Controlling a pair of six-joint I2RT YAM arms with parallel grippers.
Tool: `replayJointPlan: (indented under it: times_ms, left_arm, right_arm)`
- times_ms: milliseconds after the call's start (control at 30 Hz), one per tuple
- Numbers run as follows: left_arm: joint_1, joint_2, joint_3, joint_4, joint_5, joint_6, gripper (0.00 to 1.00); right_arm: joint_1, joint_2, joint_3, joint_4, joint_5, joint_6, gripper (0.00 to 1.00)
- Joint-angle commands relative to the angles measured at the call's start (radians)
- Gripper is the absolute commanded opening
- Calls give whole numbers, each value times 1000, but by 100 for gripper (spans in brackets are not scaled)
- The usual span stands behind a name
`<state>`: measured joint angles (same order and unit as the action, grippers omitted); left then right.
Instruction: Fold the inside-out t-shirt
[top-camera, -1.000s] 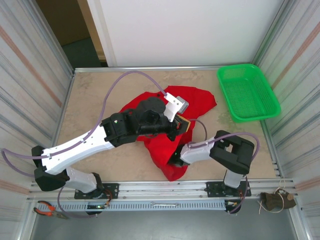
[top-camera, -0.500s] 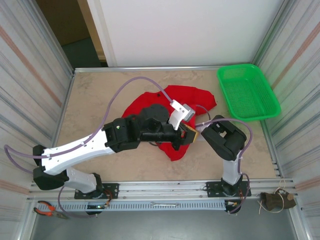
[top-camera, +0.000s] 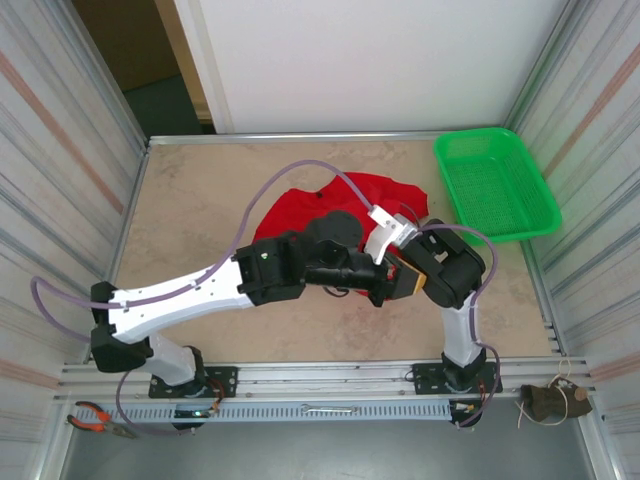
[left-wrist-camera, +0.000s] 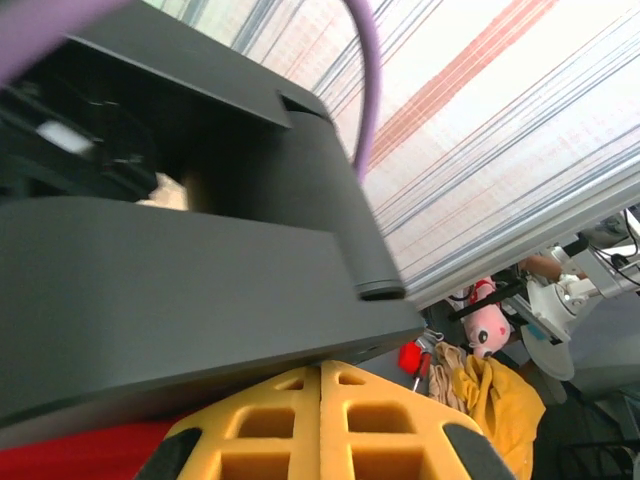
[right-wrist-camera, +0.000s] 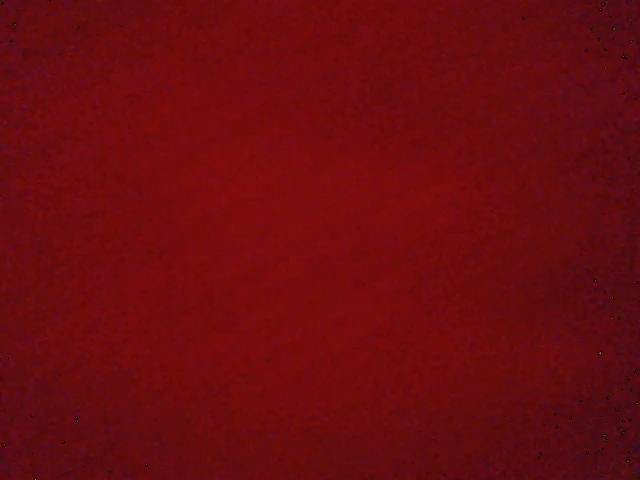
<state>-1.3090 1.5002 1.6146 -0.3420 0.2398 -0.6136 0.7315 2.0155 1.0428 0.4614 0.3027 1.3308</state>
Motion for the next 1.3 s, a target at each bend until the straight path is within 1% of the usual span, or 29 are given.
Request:
replayJointPlan:
  times_ms: [0, 100, 233, 300, 333, 433, 533, 600, 633, 733, 767, 833, 900, 933, 1000, 1067, 1167, 1267]
  left_arm:
    - [-61, 40, 99, 183, 110, -35, 0]
    - [-80, 69, 126, 232, 142, -64, 0]
    - [-99, 96, 182, 218, 154, -47, 0]
    - [-101, 100, 196, 223, 158, -48, 0]
    - [-101, 101, 205, 227, 162, -48, 0]
    - [-104, 98, 228, 206, 156, -26, 0]
    - [-104, 82, 215, 182, 130, -5, 0]
    - [-101, 59, 182, 162, 85, 8, 0]
    - [-98, 37, 159, 141, 38, 16, 0]
    - [-72, -73, 4, 106, -152, 31, 0]
    - [-54, -121, -76, 103, -213, 29, 8]
    - [-20, -214, -229, 87, -338, 10, 17]
    - [13, -307, -380, 65, -454, -14, 34]
    - [37, -344, -453, 59, -474, -26, 41]
    - [63, -386, -561, 55, -520, -28, 53]
    - [77, -379, -634, 85, -529, 3, 64]
    - [78, -301, -648, 117, -506, 56, 74]
    - [77, -200, -623, 100, -531, 60, 78]
  right_arm:
    - [-20, 68, 49, -16, -34, 24, 15]
    - [-33, 89, 86, -53, -46, 25, 25]
    - [-49, 105, 115, -85, -52, 20, 39]
    - [-54, 111, 140, -128, -41, 13, 53]
    - [-56, 114, 159, -160, -33, 7, 58]
    - [-60, 126, 216, -254, -10, -2, 66]
    - [-60, 132, 230, -260, -18, -14, 66]
    - [-59, 123, 212, -248, -13, -12, 66]
    - [-58, 117, 199, -239, -11, -11, 65]
    - [-52, 94, 156, -217, -7, -7, 65]
    - [-51, 86, 142, -211, -7, -7, 65]
    - [-51, 76, 121, -196, -15, -7, 65]
    - [-50, 72, 109, -190, -26, -7, 65]
    - [-49, 73, 105, -188, -28, -7, 65]
    - [-46, 78, 100, -181, -33, -7, 65]
    - [-41, 88, 101, -178, -39, -6, 65]
    - [-35, 98, 106, -175, -45, -1, 65]
    - [-29, 98, 109, -181, -47, -1, 65]
